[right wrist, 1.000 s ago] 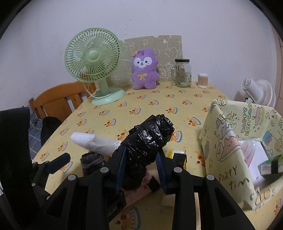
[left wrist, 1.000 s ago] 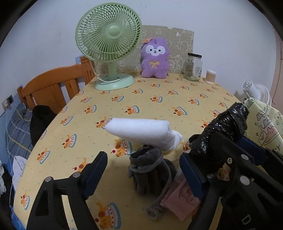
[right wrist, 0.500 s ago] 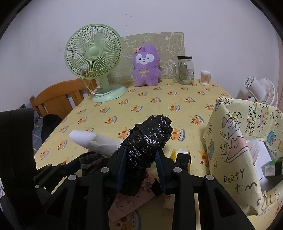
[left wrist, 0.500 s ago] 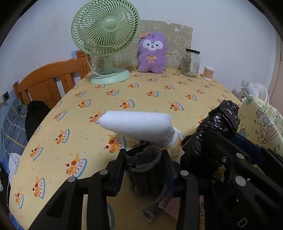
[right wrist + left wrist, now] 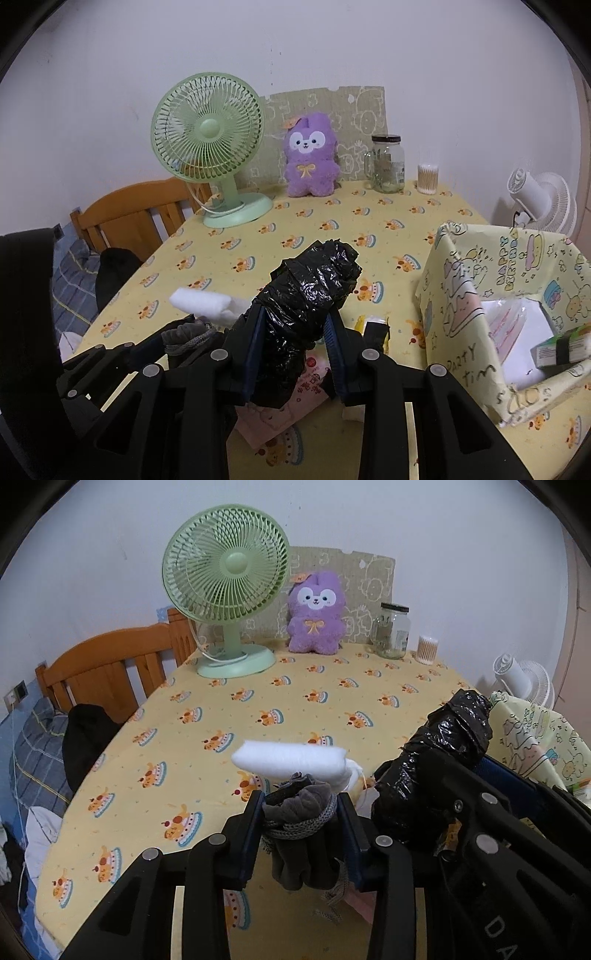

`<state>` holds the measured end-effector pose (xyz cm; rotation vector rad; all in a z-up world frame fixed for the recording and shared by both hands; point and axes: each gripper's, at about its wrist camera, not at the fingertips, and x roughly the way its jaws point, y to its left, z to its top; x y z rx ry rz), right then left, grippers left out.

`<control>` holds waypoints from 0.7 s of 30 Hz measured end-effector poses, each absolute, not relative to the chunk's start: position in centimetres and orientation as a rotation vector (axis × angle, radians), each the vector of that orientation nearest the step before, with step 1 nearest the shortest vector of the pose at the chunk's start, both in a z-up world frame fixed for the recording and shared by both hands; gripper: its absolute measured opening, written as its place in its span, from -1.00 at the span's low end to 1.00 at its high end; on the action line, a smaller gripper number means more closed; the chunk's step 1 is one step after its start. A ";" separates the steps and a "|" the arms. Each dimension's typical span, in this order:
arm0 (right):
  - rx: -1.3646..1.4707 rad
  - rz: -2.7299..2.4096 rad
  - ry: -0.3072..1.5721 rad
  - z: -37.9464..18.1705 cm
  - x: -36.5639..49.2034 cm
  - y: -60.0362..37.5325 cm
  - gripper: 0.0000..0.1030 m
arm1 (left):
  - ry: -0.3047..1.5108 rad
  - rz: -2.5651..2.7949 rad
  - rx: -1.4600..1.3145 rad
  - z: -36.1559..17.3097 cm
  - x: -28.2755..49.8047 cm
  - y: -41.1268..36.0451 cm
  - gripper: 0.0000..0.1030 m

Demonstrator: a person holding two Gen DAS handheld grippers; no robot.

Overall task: Organize soft objects
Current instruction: 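Carry the black bag and gray gloves toward the box with both tools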

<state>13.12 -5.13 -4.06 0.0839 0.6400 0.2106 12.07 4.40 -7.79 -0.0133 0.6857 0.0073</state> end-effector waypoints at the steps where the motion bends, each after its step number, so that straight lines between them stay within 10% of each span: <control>1: 0.086 0.211 0.639 -3.9 13.0 -5.2 -0.31 | 0.681 0.008 -0.012 -7.6 11.9 4.4 -0.24; 21: 0.091 0.232 0.549 0.3 8.8 -5.8 -0.31 | 0.575 0.038 0.008 -3.4 7.6 3.7 -0.24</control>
